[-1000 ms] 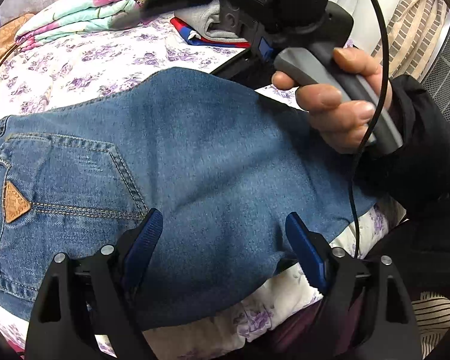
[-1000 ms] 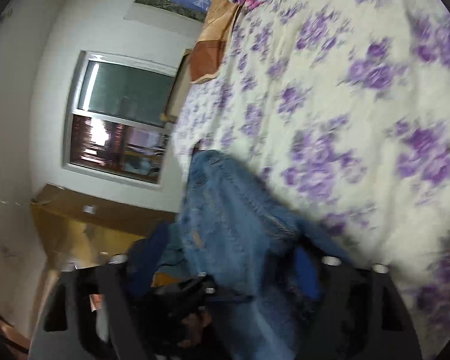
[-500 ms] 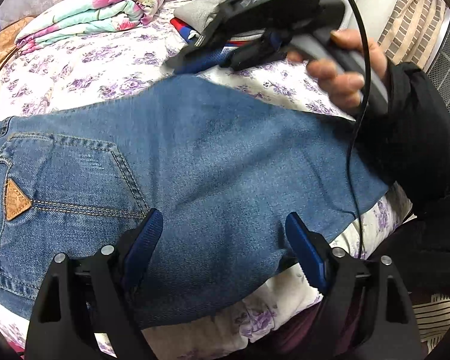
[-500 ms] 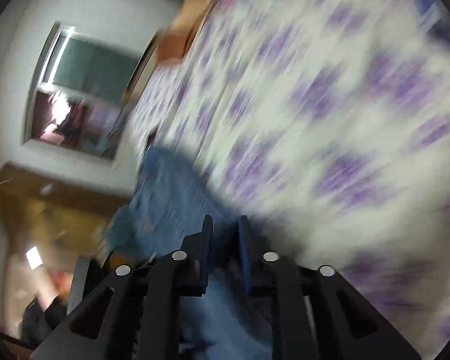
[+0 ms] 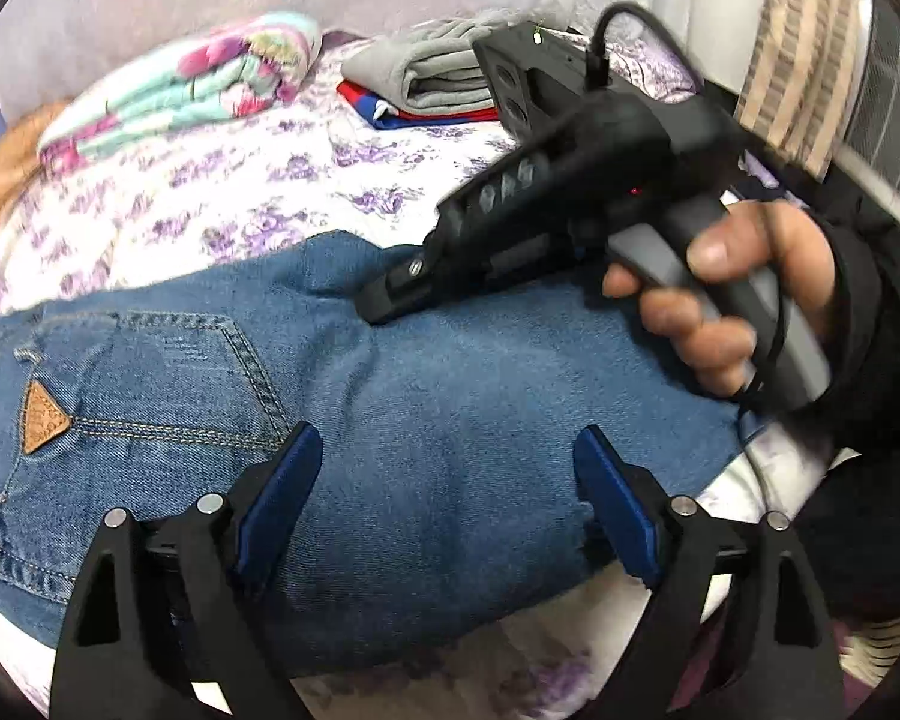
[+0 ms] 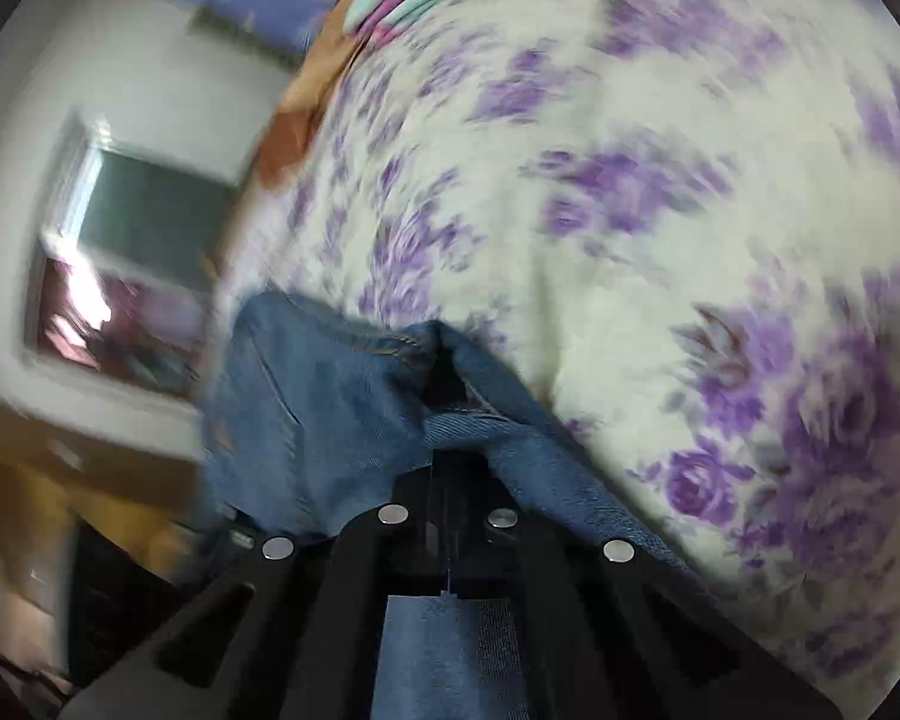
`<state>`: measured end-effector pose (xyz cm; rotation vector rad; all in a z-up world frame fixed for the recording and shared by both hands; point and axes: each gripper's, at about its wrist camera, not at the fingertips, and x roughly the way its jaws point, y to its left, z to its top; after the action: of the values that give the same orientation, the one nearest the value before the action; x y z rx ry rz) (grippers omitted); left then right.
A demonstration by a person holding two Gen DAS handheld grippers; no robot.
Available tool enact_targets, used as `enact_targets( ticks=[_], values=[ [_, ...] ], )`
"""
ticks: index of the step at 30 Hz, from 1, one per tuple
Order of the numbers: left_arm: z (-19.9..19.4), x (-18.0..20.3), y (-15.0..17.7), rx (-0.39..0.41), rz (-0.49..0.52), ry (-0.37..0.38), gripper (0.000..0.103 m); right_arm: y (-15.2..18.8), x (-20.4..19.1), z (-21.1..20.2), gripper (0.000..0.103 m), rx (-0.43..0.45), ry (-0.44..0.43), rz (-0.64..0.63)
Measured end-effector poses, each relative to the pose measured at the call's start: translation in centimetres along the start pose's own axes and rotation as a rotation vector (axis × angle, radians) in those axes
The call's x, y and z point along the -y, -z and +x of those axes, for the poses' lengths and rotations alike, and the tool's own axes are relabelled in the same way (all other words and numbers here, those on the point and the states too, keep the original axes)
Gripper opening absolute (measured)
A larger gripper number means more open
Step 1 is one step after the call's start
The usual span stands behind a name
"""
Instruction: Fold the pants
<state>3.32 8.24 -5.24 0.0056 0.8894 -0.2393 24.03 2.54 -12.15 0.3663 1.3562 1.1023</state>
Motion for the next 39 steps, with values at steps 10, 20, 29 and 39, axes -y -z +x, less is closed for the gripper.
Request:
enact_targets(
  ticks=[10, 20, 29, 39],
  values=[
    [-1.7, 1.4, 2.6, -0.084, -0.007, -0.045, 0.097, 10.1, 0.1, -11.0, 0.052, 0.195, 0.11, -0.049],
    [-3.9, 2.1, 1.1, 0.016, -0.095, 0.011, 0.098, 24.3, 2.5, -24.6, 0.065, 0.698, 0.186, -0.047],
    [-2.1, 7.8, -1.5, 0.099, -0.086, 0.155, 0.098, 33.6, 11.2, -29.3, 0.079, 0.915, 0.242, 0.341],
    [2.6, 8.1, -0.8, 0.015, -0.084, 0.078, 0.098, 28.5, 12.1, -28.3, 0.026, 0.878, 0.161, 0.323]
  ],
)
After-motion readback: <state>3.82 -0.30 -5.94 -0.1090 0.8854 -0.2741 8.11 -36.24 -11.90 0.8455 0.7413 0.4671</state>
